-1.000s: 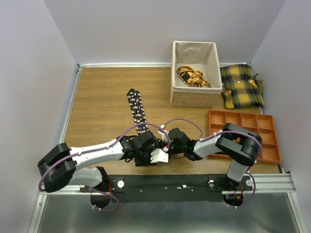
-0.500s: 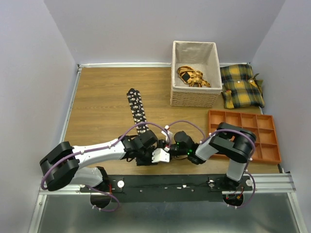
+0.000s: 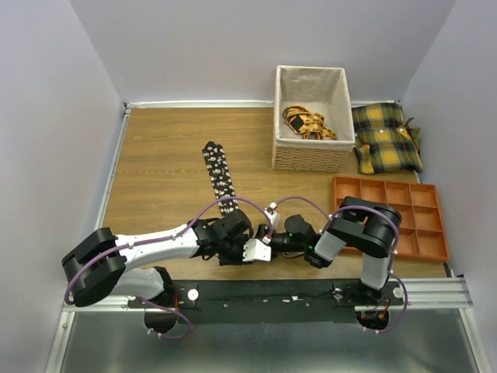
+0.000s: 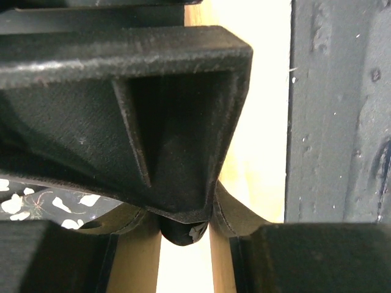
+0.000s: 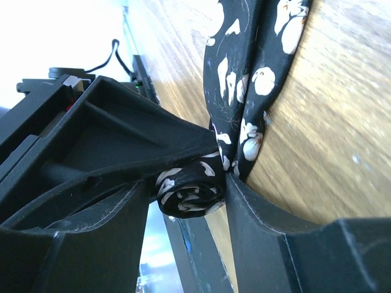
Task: Roll the ties
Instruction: Roll the tie at the center of the board.
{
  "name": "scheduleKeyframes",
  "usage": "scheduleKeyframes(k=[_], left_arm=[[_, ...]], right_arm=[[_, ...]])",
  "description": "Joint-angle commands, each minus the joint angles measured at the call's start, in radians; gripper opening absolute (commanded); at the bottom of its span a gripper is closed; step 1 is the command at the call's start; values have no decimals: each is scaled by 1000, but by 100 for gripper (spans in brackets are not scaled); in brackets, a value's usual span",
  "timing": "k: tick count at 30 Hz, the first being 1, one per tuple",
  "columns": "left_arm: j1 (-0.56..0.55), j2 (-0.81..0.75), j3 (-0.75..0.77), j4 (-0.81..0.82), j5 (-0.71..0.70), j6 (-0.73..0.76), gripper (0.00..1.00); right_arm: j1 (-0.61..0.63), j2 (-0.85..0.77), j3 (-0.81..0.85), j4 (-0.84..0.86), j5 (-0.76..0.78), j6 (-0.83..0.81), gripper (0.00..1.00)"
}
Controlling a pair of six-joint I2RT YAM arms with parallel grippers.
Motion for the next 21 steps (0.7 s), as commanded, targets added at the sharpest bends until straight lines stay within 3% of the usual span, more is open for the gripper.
scheduleKeyframes(k=[1,10,17,20,21], left_arm=[[-3,13,-27,63,12,25,1],[5,28,-11,22,48,53,1],[25,28,-1,-2,53,64,1],[48,43,28,-18,94,73,1],[56,61,37,-28,111,80,1]], right_arm=[[19,-99,-46,-288,26,-116,60],[17,-198,-24,-377,33,-186,61],[17,-247,-155,-213,79,-195,61],[26,-375,-164,-303,144,-325,61],[34,-417,-156,-355,177,-448,61]])
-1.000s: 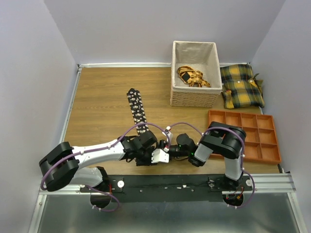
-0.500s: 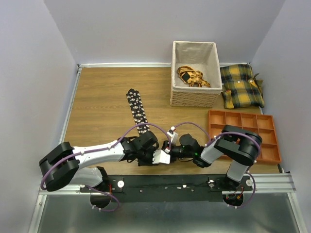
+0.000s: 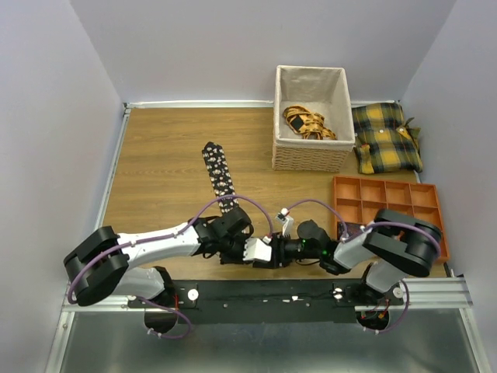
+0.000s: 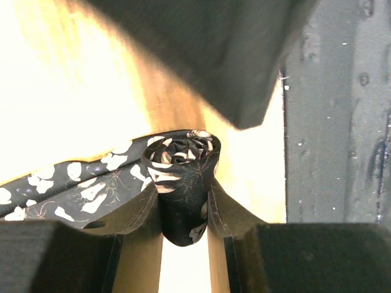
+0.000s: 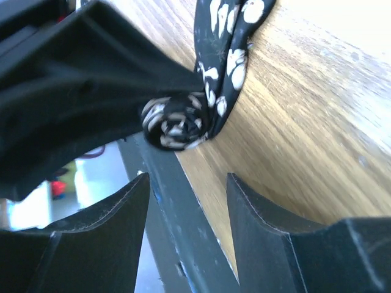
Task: Roll the ties
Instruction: Roll the tie at the center of the board.
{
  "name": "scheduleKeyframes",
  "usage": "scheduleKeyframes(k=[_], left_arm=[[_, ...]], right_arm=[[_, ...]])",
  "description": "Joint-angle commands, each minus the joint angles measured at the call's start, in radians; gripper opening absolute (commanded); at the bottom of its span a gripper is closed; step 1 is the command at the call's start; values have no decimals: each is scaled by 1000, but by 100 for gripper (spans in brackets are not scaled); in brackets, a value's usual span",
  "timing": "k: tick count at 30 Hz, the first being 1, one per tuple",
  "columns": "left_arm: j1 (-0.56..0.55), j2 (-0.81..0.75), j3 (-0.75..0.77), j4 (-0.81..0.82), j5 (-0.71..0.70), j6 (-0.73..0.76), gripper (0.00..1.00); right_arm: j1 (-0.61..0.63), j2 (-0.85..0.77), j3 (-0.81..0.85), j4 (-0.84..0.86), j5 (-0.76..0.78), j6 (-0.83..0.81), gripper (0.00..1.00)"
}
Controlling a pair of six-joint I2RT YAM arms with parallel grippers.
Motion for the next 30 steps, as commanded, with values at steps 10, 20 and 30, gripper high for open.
scheduleKeyframes(k=[10,20,30], left_arm=[[198,216,225,-341,235,141,2],[238,271,254,-410,343,273,3],[248,288,274,-438,371,294,3]], right_arm=[[242,-277,-88,-18,479,-1022,62],[464,180,-49,519,771,-1256,66],[473,271,8,590,776,-1260,71]])
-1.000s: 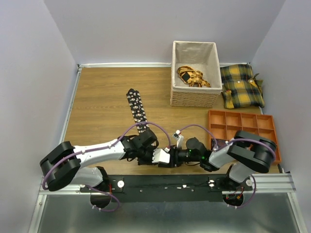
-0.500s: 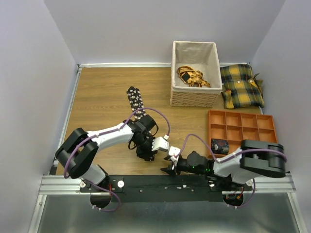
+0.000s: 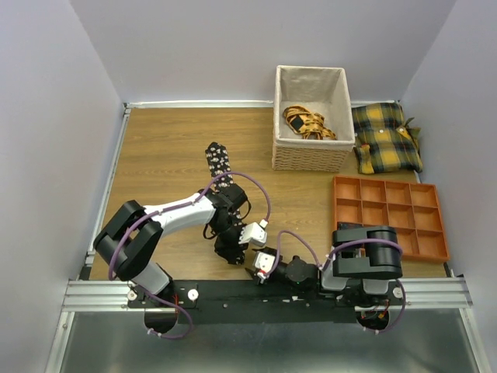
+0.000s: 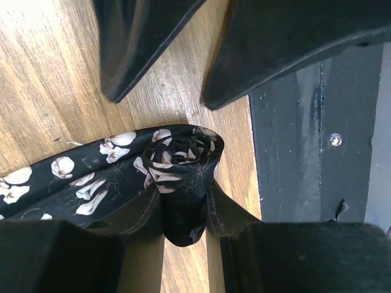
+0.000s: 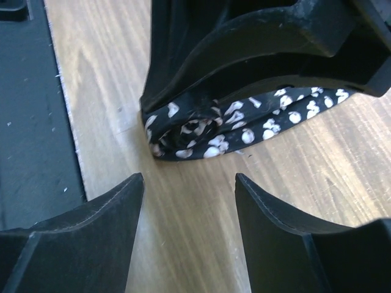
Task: Roll the ties
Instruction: Roll the tie at the center of the board.
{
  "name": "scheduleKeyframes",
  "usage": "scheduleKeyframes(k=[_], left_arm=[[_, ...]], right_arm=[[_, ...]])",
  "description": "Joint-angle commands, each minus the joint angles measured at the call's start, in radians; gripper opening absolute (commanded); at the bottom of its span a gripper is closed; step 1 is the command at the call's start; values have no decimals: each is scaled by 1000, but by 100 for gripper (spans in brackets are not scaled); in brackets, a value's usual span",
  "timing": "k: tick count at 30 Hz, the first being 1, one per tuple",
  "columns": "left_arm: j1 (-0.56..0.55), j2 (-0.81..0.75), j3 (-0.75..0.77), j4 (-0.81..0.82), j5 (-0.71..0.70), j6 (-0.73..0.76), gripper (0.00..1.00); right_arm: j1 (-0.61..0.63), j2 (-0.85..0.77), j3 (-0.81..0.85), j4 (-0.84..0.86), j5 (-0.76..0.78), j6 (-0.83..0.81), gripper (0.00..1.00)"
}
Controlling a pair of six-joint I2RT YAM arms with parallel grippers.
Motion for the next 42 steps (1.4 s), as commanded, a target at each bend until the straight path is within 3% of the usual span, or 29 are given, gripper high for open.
scheduleKeyframes(k=[1,5,7,8,18,25,26,29,32,37,40,42], left_arm=[[11,15,23,-33,58,31,3],[13,20,24,-22,49,14,3],[11,17,24,-31,52,26,3],[11,18,24,-28,52,23,3],[13,24,24,-10,48,11,3],[13,32,29,-30,58,31,3],[11,32,30,-30,60,32,3],[11,28,29,-31,58,32,3],[11,28,29,-28,59,32,3],[11,26,30,-16,49,9,3],[3,24,30,-10,46,2,3],[2,20,24,7,28,-27,9]], right_arm=[[5,59,6,205,26,-51,71],[5,67,29,202,-85,-54,73],[5,82,52,210,-65,-24,75],[5,87,57,218,-47,-23,84],[4,149,116,254,-15,-39,82],[-10,168,152,239,-21,-50,72],[-13,171,152,245,-21,-50,64],[-13,166,144,242,-31,-50,54],[-13,157,133,235,-51,-43,46],[-21,151,141,221,-57,-24,42],[-22,151,165,208,-44,10,33],[-24,165,156,245,-22,24,28]])
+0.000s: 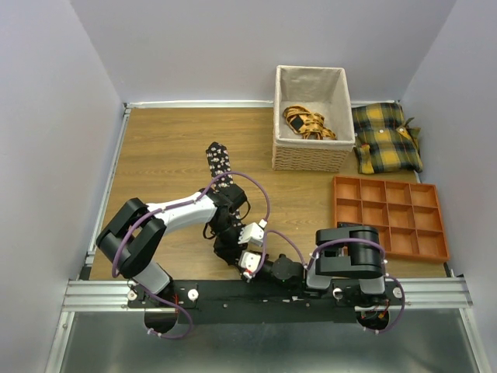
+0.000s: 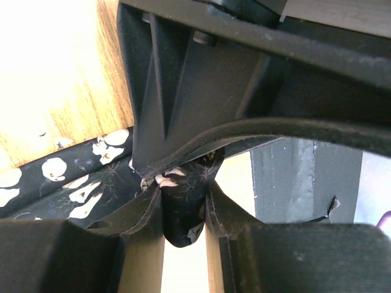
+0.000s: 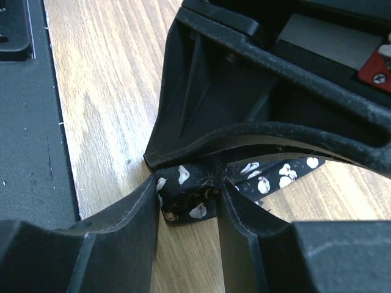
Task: Roll the ties
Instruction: Roll the tie at the center of the board.
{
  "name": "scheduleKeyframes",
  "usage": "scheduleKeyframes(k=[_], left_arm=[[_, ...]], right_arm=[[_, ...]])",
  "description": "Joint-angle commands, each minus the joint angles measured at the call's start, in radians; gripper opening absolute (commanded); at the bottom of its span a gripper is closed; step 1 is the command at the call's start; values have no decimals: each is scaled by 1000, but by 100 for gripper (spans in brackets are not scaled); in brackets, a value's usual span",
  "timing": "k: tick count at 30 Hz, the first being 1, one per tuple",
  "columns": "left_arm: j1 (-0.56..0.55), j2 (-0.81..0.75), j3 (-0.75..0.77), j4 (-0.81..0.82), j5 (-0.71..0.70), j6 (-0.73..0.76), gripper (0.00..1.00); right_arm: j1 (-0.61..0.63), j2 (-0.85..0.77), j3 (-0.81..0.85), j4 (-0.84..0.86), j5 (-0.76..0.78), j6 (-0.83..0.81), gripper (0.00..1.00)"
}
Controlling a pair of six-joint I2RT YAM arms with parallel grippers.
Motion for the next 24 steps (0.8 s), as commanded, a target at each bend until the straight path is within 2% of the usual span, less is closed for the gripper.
scheduleKeyframes(k=[1,2,3,6,16,20,24], left_arm=[[-10,-6,17,58,4,-49,14],[-10,-10,11,72,-14,-66,21],[-10,-11,9,81,-22,-87,32],[-10,-28,5,84,-13,-77,50],[0,-83,-26,123,-36,-106,70],[49,-135,-38,127,16,-100,77],[102,-192,-55,130,55,-86,91]], right_arm=[[-10,29,-1,239,20,76,27],[-11,29,-3,237,23,89,24],[-11,24,-9,231,19,101,22],[-11,18,-35,223,2,158,18],[-11,-16,-67,179,-7,245,13],[-11,-25,-75,173,-9,323,13],[-11,-43,-90,145,-7,415,13]])
